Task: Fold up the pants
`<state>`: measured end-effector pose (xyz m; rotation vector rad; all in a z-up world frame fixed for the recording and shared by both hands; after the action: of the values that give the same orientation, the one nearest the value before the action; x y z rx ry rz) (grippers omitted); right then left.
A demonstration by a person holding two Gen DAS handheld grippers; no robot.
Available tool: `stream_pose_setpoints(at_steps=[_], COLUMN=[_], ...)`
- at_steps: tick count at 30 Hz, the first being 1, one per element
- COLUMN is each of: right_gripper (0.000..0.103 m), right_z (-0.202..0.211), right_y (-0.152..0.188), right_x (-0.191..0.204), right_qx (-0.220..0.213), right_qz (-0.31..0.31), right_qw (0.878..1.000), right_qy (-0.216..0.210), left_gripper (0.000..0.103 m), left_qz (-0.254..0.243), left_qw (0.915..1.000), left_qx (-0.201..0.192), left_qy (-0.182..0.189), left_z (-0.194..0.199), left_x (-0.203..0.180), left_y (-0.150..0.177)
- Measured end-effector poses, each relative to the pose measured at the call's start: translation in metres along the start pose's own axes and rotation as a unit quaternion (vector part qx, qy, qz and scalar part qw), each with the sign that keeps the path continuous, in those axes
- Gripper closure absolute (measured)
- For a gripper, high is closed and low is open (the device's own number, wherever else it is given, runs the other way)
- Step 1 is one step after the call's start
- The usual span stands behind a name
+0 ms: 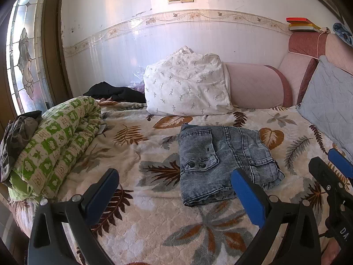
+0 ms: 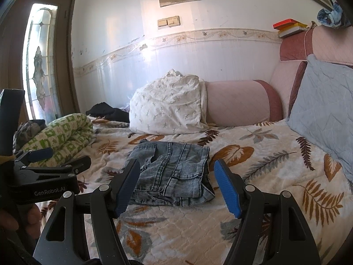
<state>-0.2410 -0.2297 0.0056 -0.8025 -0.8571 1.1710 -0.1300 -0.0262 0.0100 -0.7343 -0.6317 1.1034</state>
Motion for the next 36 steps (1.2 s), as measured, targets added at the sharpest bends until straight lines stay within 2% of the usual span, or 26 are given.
stream_pose_setpoints(at_steps=[36], right_gripper=[0.033], right_z=[-0.0063], right_y=[0.0018], right_x=[0.003], right_qx=[0.009], right_qz=[0.006], right_qw=[1.0], right_qy=[-0.001], left_gripper=[0.0], left_qz=[-0.003], left_qw=[1.0], left_qx=[-0.001], left_qy=[0.0], left_z=[-0.0039], left_x=[-0.0003], left_y=[0.0002])
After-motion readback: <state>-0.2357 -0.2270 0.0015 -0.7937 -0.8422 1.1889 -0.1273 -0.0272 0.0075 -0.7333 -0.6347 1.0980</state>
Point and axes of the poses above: each gripper's, at about its wrist camera, not at the fingertips, and z roughly against the way its jaws point, x to its left, y to its underside, the point moved 2 cm from there along -z, roughly the way its jaws point, and after that the axes turned 6 degrees about x, right-handed, at the moved point
